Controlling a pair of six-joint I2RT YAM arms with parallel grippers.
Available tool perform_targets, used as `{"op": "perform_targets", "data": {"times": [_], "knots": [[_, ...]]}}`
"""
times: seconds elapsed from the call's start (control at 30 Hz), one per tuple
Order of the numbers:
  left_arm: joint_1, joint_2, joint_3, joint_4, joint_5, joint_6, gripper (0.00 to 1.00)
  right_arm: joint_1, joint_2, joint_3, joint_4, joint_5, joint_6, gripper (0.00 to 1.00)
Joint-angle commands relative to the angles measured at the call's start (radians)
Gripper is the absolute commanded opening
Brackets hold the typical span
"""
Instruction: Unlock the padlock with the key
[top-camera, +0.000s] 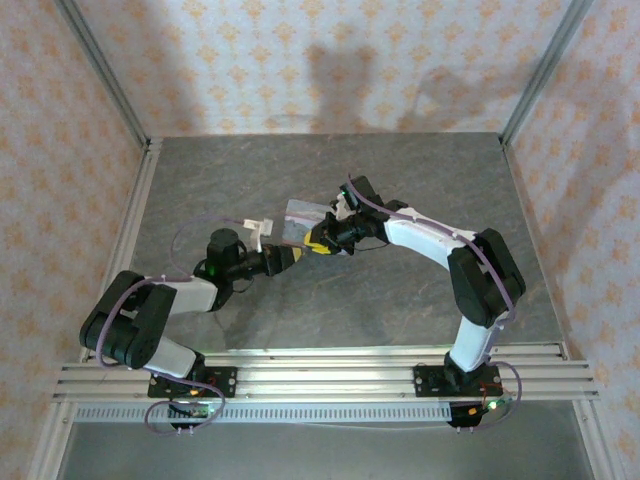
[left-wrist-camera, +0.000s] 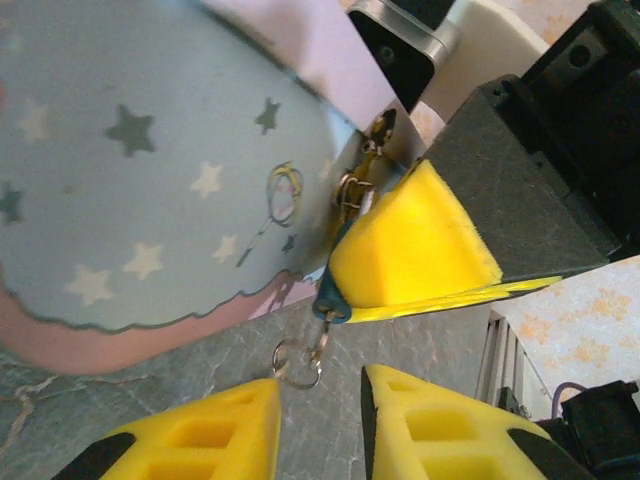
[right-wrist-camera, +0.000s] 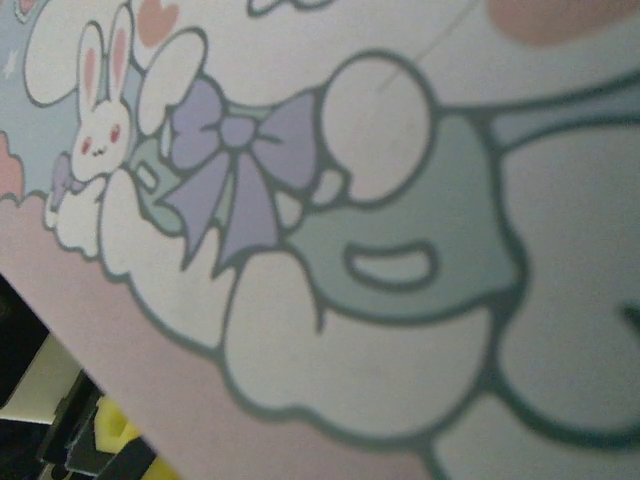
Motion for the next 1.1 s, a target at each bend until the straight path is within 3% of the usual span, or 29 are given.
{"op": "perform_targets", "data": {"times": [0.0,0.33,0.7,0.87,1.0,1.07], "knots": [[-0.023,0.026,0.032,0.055,0.011,-0.001,0.25,0.001,-0.003,-0.008,0.041,-0.034,0.013,0.0],[-0.04,0.07,0.068,0.078,-0.001,-0.008,0.0,0.001,-0.006,-0.021,0.054,-0.044,0.018,0.0],[-0.041,0.061,0.095,0.077,-0.013,-0.01,0.0,0.006,-0.006,-0.051,0.08,-0.058,0.026,0.0],[-0.038,0.031,0.076,0.002,-0.042,0.032,0.0,-0.001,-0.028,-0.051,0.066,-0.02,0.022,0.0],[-0.025,-0.008,0.038,-0.019,-0.061,0.039,0.29,-0.009,-0.044,-0.048,0.048,0.0,0.015,0.0],[-0.022,-0.026,0.03,-0.039,-0.067,0.039,0.34,-0.011,-0.04,-0.042,0.036,0.002,0.008,0.0]]}}
